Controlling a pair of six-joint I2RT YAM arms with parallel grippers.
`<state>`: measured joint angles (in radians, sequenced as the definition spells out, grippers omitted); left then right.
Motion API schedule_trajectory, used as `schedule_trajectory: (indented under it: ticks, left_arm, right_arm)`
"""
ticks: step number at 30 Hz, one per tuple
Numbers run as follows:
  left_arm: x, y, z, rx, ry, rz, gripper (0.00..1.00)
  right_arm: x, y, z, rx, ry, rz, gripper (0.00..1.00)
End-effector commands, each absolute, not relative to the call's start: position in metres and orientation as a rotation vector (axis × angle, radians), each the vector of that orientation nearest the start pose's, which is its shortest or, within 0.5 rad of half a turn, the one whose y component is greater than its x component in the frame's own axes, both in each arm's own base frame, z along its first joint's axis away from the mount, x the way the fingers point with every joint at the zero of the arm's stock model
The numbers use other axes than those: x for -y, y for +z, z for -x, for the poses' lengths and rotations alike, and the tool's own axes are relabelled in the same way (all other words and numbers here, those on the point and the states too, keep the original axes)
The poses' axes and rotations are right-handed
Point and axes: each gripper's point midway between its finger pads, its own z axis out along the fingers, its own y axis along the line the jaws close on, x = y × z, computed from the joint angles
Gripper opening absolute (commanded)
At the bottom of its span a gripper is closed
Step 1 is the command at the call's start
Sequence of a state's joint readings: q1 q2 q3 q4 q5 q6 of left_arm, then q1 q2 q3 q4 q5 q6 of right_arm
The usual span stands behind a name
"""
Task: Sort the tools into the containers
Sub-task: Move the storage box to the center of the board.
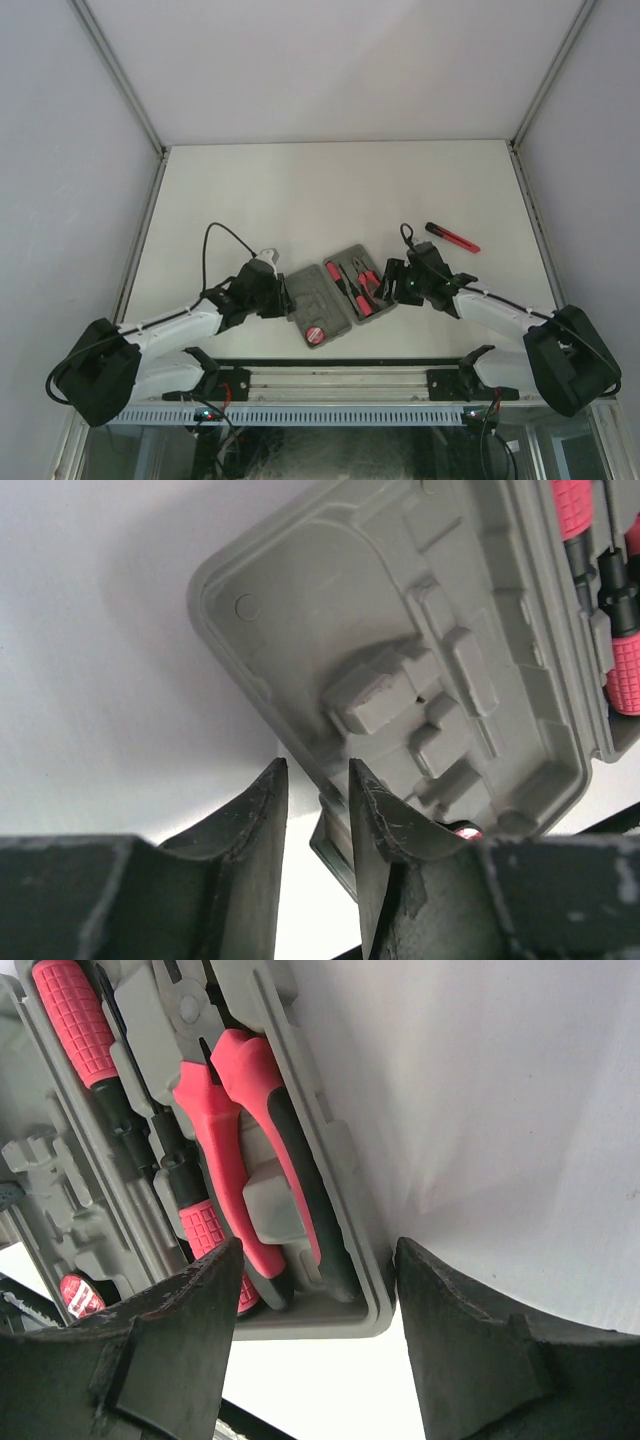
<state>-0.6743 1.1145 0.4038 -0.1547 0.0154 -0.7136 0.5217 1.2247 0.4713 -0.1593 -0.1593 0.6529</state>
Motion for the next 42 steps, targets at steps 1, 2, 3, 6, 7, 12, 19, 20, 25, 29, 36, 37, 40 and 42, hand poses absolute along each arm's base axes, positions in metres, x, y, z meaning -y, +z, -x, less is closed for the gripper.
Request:
schedule_trajectory:
  ticks: [1,2,3,6,7,12,19,20,25,29,36,37,40,42]
  left_arm:
    - [0.2,0.038,-0.206,-2.487,-0.667,0.031,0.34]
    - [0.2,0.037,-0.208,-2.487,-0.664,0.031,0.34]
    - [0.199,0.038,-0.21,-2.486,-0.66,0.032,0.34]
    - [0.2,0.041,-0.219,-2.478,-0.661,0.043,0.34]
    - [0.2,0.043,-0.222,-2.474,-0.661,0.051,0.34]
    - [0.201,0.05,-0.24,-2.46,-0.647,0.025,0.34]
    - [0.203,0.054,-0.265,-2.461,-0.643,0.054,0.42]
    - [0.201,0.055,-0.267,-2.459,-0.644,0.068,0.44]
    - [0.191,0.067,-0.272,-2.428,-0.642,0.106,0.52]
    - [0.175,0.083,-0.275,-2.382,-0.62,0.151,0.54]
    - [0.156,0.14,-0.269,-2.227,-0.596,0.161,0.54]
    - [0.153,0.149,-0.268,-2.204,-0.593,0.164,0.54]
    - [0.143,0.172,-0.263,-2.151,-0.564,0.175,0.56]
    - [0.137,0.186,-0.259,-2.122,-0.551,0.164,0.58]
  right_arm:
    - [-0.191,0.038,-0.216,-2.532,0.719,-0.104,0.61]
    - [-0.192,0.039,-0.215,-2.529,0.725,-0.103,0.61]
    - [-0.193,0.039,-0.215,-2.526,0.73,-0.104,0.61]
    - [-0.195,0.04,-0.213,-2.525,0.742,-0.105,0.61]
    - [-0.197,0.04,-0.213,-2.523,0.747,-0.101,0.61]
    - [-0.201,0.04,-0.213,-2.523,0.765,-0.099,0.61]
    - [-0.198,0.04,-0.223,-2.503,0.762,-0.14,0.65]
    - [-0.194,0.041,-0.226,-2.496,0.757,-0.155,0.67]
    - [-0.174,0.057,-0.234,-2.442,0.688,-0.215,0.72]
    - [-0.158,0.075,-0.236,-2.384,0.622,-0.265,0.73]
    - [-0.115,0.107,-0.231,-2.237,0.488,-0.449,0.73]
    - [-0.108,0.111,-0.229,-2.216,0.469,-0.478,0.73]
    - [-0.088,0.117,-0.222,-2.176,0.401,-0.577,0.73]
    - [-0.076,0.122,-0.217,-2.153,0.356,-0.626,0.73]
